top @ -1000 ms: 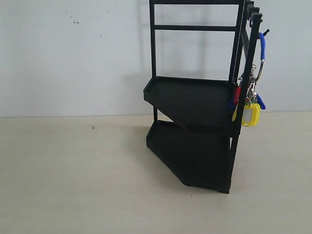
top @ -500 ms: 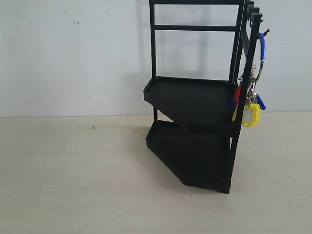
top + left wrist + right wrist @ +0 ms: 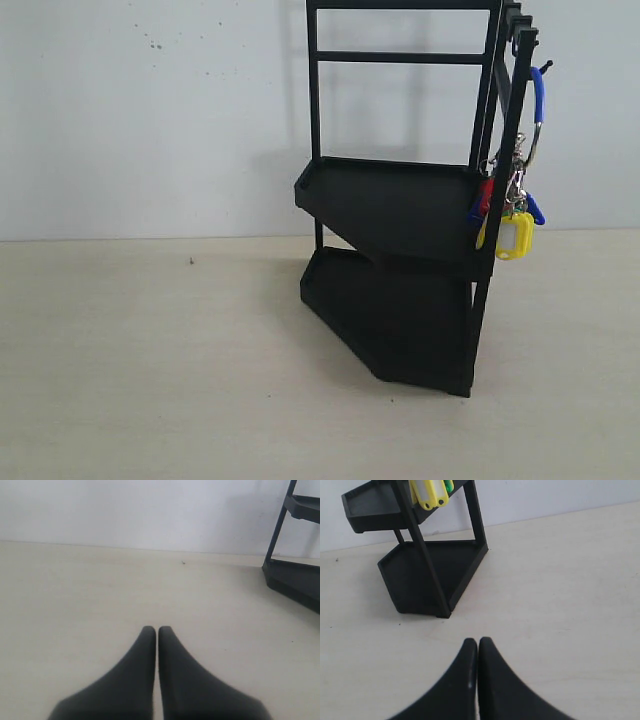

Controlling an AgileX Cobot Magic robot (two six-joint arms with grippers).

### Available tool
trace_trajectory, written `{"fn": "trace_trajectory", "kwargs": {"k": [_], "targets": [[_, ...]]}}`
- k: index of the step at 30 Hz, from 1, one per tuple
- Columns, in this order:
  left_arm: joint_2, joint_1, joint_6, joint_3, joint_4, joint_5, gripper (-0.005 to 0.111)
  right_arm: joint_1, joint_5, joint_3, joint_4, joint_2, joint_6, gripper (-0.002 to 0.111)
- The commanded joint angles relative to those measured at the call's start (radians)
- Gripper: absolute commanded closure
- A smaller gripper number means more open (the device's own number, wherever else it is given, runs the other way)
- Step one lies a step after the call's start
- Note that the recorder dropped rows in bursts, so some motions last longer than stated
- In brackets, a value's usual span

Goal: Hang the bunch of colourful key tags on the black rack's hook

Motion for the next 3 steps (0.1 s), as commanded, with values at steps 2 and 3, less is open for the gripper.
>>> {"fn": "trace_trajectory", "kwargs": {"k": [2,3], "targets": [[-0.002,-0.001,0.003,0.003,0.005,-0.008,0.102,-0.004,-0.004,-0.001,0.0,-0.005,-0.003,0.108],[-0.002,-0.001,0.003,0.003,0.005,-0.008,0.102,-0.004,-0.004,-0.001,0.0,-0.005,-0.003,0.108]]}}
